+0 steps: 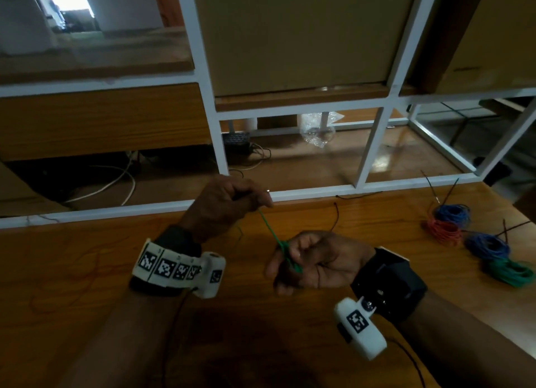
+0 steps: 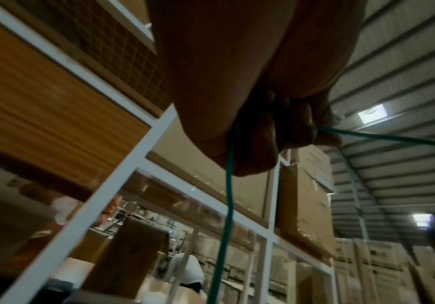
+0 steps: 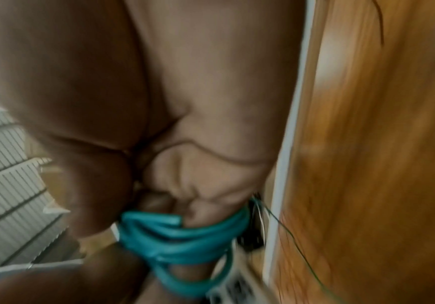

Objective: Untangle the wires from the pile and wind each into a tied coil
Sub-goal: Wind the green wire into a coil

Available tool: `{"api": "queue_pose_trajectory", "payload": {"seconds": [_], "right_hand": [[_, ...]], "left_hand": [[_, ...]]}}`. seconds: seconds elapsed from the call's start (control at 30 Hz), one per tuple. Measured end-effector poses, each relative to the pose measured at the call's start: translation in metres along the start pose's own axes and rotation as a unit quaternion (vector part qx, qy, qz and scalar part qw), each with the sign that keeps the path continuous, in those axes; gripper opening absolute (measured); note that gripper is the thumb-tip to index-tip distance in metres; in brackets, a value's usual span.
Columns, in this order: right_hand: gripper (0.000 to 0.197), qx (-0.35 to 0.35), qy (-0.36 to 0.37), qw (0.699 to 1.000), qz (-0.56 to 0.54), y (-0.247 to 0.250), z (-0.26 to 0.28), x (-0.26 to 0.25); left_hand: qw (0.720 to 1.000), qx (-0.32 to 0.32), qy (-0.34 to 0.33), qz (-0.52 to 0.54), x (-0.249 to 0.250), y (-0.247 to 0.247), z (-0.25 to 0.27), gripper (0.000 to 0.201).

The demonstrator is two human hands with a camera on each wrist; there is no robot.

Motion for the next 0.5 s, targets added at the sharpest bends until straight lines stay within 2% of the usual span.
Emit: {"api": "queue_pose_trajectory", "payload": {"seconds": [0.1, 0.17, 0.23, 0.3, 0.33, 0.43, 0.5], "right_hand": [[0.032, -0.045, 0.005, 0.999, 0.006, -0.016, -0.006, 0.002], [0.027, -0.063, 0.048, 0.997, -0.023, -0.021, -0.008, -0.009], [0.019, -0.057, 0.091, 0.988, -0.108, -0.023, -0.008, -0.025], [0.019, -0.031, 0.134, 0.969, -0.203, -0.015, -0.009, -0.038], [0.020, -0.013, 0.166, 0.962, -0.217, -0.009, -0.011, -0.046], [0.027, 0.034, 0.252, 0.945, -0.204, 0.009, -0.018, -0.065], [0.033, 0.131, 0.292, 0.926, -0.202, 0.032, -0.018, -0.070]], "left_hand": [[0.999, -0.004, -0.024, 0.023, 0.007, -0.014, -0.012, 0.013], [0.997, 0.029, 0.019, 0.075, -0.006, -0.018, -0.013, 0.014], [0.986, 0.068, 0.086, 0.127, -0.026, -0.022, -0.004, 0.015], [0.976, 0.065, 0.153, 0.138, -0.041, -0.039, 0.011, 0.014], [0.969, 0.054, 0.192, 0.146, -0.049, -0.052, 0.022, 0.014], [0.912, 0.050, 0.343, 0.219, -0.070, -0.093, 0.054, 0.013], [0.917, 0.058, 0.353, 0.174, -0.080, -0.101, 0.067, 0.036]]}}
Point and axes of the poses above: each hand's wrist, its own z-axis away from the middle knuckle, its own y-axis out of the back of the hand, x = y × z, the point moved 7 cm from there along -z, towards the middle knuckle, and after that the axes turned 6 degrees about x, right-handed, at the moved point
